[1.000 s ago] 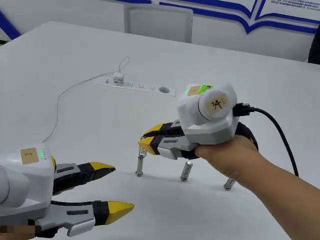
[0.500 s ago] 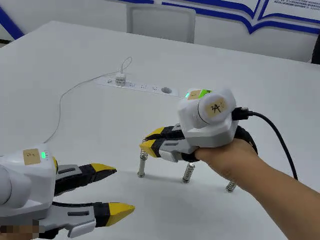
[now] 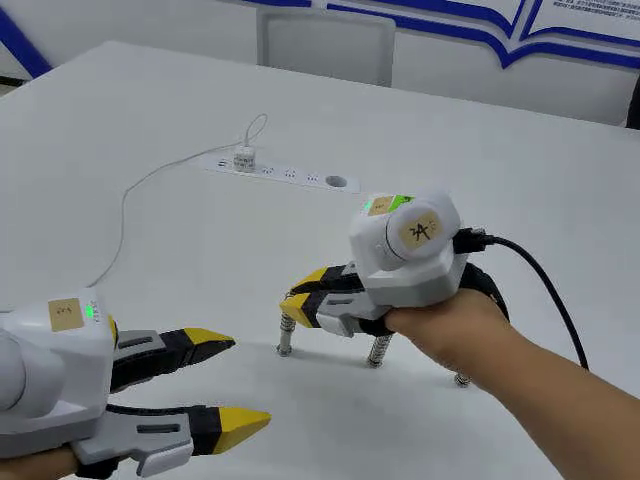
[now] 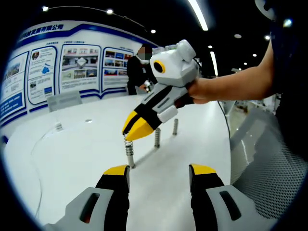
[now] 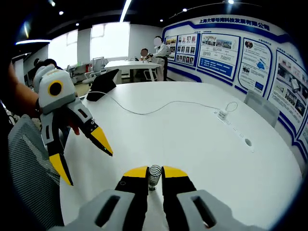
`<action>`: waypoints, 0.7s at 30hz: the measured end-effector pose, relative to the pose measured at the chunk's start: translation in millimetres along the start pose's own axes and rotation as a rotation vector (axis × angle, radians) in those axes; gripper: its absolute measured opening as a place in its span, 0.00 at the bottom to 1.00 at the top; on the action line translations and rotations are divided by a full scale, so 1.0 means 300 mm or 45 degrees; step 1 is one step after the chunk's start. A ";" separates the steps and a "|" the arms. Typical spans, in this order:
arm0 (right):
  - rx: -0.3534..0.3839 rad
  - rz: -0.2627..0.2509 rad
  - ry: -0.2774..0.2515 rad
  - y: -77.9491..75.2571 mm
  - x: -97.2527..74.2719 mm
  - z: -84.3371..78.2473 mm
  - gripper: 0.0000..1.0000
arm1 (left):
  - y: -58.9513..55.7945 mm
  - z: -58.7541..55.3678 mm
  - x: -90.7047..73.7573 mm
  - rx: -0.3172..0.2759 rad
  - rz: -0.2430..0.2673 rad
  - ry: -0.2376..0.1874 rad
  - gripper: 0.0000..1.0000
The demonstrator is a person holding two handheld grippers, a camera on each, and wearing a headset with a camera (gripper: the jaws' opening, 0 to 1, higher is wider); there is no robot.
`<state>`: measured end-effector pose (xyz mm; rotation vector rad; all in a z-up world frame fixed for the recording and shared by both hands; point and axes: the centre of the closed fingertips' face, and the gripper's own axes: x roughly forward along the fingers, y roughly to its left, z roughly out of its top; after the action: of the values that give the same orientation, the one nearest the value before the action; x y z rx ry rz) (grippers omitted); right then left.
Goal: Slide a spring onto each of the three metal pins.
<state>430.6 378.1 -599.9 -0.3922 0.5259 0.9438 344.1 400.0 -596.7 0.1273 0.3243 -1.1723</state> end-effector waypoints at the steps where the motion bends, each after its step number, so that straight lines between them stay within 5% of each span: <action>1: 0.002 0.001 0.003 0.001 0.003 -0.004 0.11 | 0.001 -0.001 0.000 -0.001 0.001 0.000 0.51; 21: -0.009 0.018 0.087 0.023 0.062 -0.077 0.12 | 0.012 -0.016 -0.002 -0.016 0.010 0.008 0.51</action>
<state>427.9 381.6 -629.9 -0.4291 0.5885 0.9484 346.3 403.3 -601.2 0.1215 0.3362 -1.1622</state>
